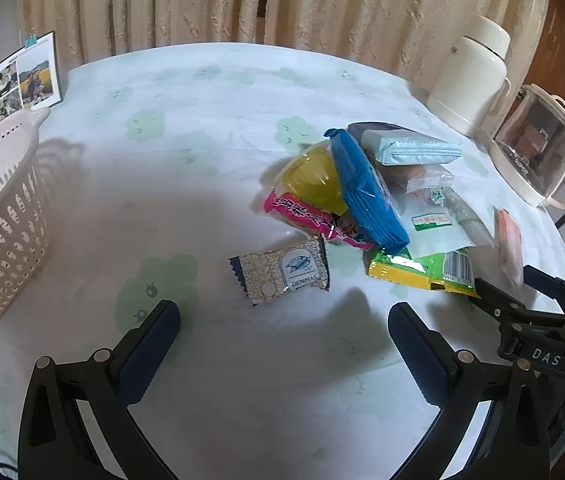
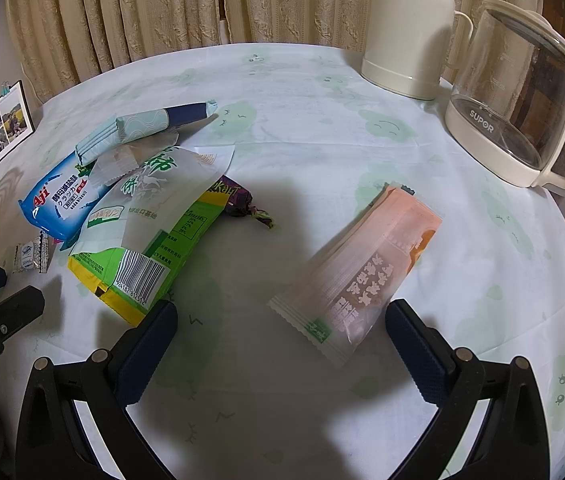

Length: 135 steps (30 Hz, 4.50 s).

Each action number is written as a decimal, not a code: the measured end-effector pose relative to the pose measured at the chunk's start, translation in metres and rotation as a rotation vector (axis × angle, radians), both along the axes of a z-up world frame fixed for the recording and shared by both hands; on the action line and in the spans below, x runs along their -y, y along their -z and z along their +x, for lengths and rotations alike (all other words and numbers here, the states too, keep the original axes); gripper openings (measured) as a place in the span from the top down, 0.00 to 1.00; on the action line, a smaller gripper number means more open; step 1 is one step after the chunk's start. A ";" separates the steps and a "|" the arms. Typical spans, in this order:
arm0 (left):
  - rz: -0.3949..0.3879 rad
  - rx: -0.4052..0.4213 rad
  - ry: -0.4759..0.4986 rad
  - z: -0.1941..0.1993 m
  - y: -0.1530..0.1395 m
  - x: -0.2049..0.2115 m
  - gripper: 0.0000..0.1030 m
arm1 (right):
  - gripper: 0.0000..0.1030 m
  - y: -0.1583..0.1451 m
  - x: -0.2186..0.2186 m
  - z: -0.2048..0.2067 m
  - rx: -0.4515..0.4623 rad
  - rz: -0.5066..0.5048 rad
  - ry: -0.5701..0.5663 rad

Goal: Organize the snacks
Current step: 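Move both grippers toward the snack pile on the table, then grasp the silver biscuit with the left gripper while the right grasps the pink wafer bar, then carry the biscuit into the basket and open the left gripper while the right carries the wafer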

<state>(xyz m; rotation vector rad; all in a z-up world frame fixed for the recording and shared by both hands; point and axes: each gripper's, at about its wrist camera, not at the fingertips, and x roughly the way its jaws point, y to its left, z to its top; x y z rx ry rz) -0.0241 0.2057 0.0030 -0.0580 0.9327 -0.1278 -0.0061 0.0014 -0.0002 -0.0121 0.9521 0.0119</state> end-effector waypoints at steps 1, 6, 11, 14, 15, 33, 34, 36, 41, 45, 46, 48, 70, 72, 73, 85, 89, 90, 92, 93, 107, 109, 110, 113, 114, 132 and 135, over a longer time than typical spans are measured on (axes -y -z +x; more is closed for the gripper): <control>0.005 -0.001 -0.004 0.000 0.000 0.000 0.00 | 0.00 0.000 0.000 0.000 0.000 0.000 0.000; 0.011 -0.001 -0.010 0.000 0.001 0.001 0.00 | 0.00 0.000 0.000 0.000 0.000 0.000 0.000; -0.006 0.002 -0.011 0.000 0.001 -0.001 0.00 | 0.00 0.000 0.000 0.000 0.000 0.000 0.000; -0.011 0.015 -0.013 0.000 0.001 -0.002 0.00 | 0.00 0.000 0.000 0.000 0.000 0.000 0.000; -0.003 0.026 -0.014 -0.001 0.000 -0.002 0.00 | 0.00 0.000 0.000 0.000 0.000 0.000 0.000; 0.021 0.078 -0.031 -0.007 -0.009 0.002 0.00 | 0.00 -0.011 0.016 -0.012 0.079 0.128 0.039; 0.020 0.082 -0.032 -0.007 -0.010 0.003 0.00 | 0.00 -0.012 0.017 -0.013 0.089 0.134 0.042; 0.016 0.090 -0.036 -0.008 -0.010 0.004 0.00 | 0.00 -0.014 0.019 -0.015 0.106 0.145 0.047; 0.020 0.114 -0.032 -0.009 -0.013 0.009 0.00 | 0.00 -0.018 0.024 -0.017 0.128 0.168 0.060; -0.002 0.110 -0.023 -0.005 -0.012 0.009 0.00 | 0.00 -0.018 0.025 -0.018 0.135 0.173 0.064; -0.017 0.101 -0.026 -0.001 -0.012 0.008 0.00 | 0.00 -0.019 0.026 -0.019 0.139 0.175 0.066; -0.035 0.084 -0.035 0.004 -0.010 0.004 0.00 | 0.00 -0.019 0.027 -0.020 0.142 0.180 0.069; -0.141 0.108 -0.062 0.006 -0.011 -0.013 0.56 | 0.00 -0.019 0.066 -0.019 0.130 0.233 0.186; -0.136 0.132 -0.071 0.002 -0.014 -0.014 0.57 | 0.02 -0.019 0.071 -0.017 0.125 0.225 0.198; -0.134 0.146 -0.076 0.000 -0.017 -0.015 0.57 | 0.05 -0.018 0.072 -0.016 0.122 0.220 0.203; -0.103 0.244 -0.116 -0.011 -0.033 -0.024 0.57 | 0.33 -0.010 0.049 0.026 0.040 0.025 0.175; -0.111 0.245 -0.119 -0.013 -0.034 -0.027 0.57 | 0.52 -0.009 0.039 0.032 0.047 -0.035 0.137; -0.113 0.246 -0.120 -0.014 -0.034 -0.027 0.57 | 0.57 -0.010 0.037 0.033 0.048 -0.034 0.128; -0.120 0.241 -0.121 -0.012 -0.033 -0.027 0.57 | 0.63 -0.011 0.033 0.030 0.052 -0.035 0.115; -0.121 0.241 -0.121 -0.013 -0.033 -0.027 0.57 | 0.65 -0.011 0.032 0.030 0.055 -0.035 0.110; -0.117 0.274 -0.143 -0.018 -0.039 -0.030 0.57 | 0.73 -0.018 0.035 0.009 0.102 0.086 0.096; -0.119 0.282 -0.150 -0.020 -0.041 -0.032 0.57 | 0.73 -0.021 0.033 0.006 0.111 0.093 0.095; -0.119 0.286 -0.153 -0.020 -0.041 -0.033 0.57 | 0.73 -0.022 0.033 0.005 0.117 0.099 0.095; -0.123 0.299 -0.158 -0.022 -0.044 -0.034 0.57 | 0.73 -0.028 0.031 0.002 0.130 0.113 0.094; -0.123 0.302 -0.159 -0.022 -0.045 -0.035 0.57 | 0.73 -0.030 0.030 0.002 0.135 0.117 0.091; -0.066 0.477 -0.274 -0.041 -0.081 -0.073 0.57 | 0.73 -0.065 -0.006 -0.009 0.201 0.182 0.012; -0.040 0.503 -0.330 -0.043 -0.088 -0.092 0.57 | 0.73 -0.069 -0.017 -0.009 0.206 0.191 -0.005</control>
